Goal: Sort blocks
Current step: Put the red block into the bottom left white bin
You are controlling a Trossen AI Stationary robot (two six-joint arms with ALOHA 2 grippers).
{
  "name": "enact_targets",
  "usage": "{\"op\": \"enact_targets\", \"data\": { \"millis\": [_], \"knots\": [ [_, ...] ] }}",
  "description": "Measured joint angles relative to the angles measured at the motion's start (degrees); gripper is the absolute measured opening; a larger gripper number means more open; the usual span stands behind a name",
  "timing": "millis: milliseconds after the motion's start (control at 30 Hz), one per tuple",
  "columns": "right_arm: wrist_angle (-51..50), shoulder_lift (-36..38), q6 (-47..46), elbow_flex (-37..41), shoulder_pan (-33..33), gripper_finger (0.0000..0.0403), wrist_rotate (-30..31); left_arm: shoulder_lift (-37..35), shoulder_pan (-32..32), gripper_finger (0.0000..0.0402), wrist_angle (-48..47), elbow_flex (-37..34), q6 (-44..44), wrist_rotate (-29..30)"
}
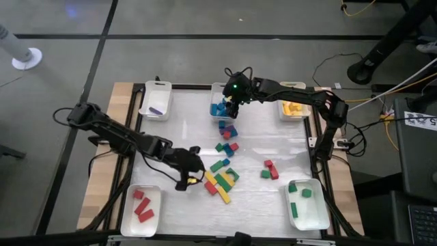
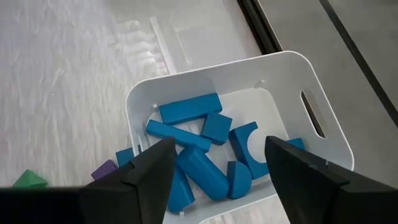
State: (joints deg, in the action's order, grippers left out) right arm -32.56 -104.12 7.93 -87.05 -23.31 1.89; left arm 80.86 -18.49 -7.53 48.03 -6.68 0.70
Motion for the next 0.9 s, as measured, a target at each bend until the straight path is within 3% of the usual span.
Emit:
{"op": "enact_targets", "data": {
  "millis": [533,900],
  "knots": [
    [-3.02,0.27,-0.6,0.0,0.09,0.0248,0.07,16.5,-2.92,0.0203,17.57,-0.87,12.97,-0.09],
    [-29.19,1.03,-5.3,-12.47,1.33,0.0248,0.55,23.02,-2.53,0.0203,18.1,-0.77,15.85,-0.15]
  ]
}}
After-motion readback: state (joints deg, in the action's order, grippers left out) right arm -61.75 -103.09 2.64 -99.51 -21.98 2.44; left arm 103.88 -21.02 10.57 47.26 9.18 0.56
